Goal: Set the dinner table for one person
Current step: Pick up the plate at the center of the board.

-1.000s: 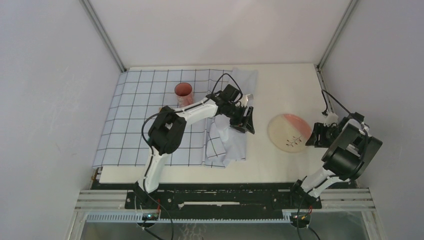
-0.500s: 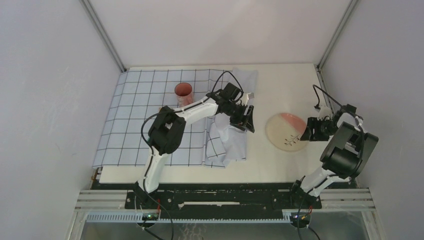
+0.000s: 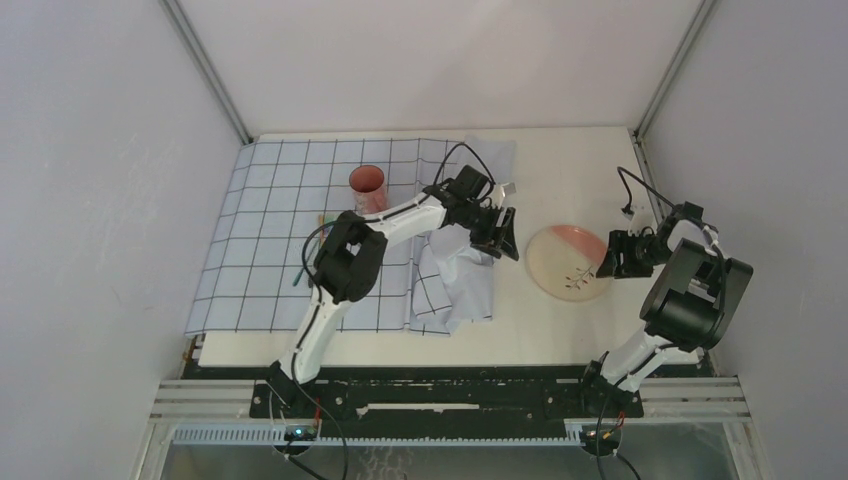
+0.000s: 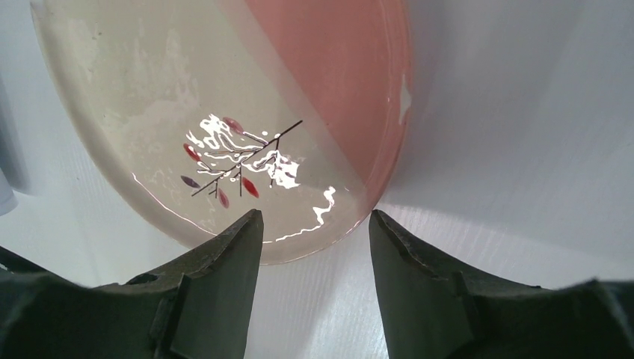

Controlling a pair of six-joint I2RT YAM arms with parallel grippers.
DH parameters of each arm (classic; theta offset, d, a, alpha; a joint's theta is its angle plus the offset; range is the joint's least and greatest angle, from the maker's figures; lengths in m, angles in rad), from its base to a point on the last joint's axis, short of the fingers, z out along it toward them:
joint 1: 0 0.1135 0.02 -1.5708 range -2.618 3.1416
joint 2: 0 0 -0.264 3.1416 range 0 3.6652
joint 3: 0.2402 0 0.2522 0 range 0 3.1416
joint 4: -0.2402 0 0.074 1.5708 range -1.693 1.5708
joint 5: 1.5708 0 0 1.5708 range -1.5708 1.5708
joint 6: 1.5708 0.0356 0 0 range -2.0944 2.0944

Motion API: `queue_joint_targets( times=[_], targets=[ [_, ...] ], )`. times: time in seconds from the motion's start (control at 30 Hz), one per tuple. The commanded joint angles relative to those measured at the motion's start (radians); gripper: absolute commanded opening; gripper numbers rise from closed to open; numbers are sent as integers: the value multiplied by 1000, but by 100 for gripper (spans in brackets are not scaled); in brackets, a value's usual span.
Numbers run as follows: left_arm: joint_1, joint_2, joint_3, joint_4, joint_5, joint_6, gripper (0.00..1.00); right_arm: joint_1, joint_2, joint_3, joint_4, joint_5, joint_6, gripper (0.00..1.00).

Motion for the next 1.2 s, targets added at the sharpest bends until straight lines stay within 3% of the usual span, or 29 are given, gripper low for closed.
queue_joint_targets(
  times=[0.0,0.3,1.17],
  targets=[
    [3,77,71,42,22,-55,69,5,-23,40,-12,9,3,63],
    [-4,127,165,44,-81,-34,69,3,-39,47,-42,-37,-7,63],
    [-59,145,196,129,-43,-128,69,27,29,45,64,-69,80,63]
  ],
)
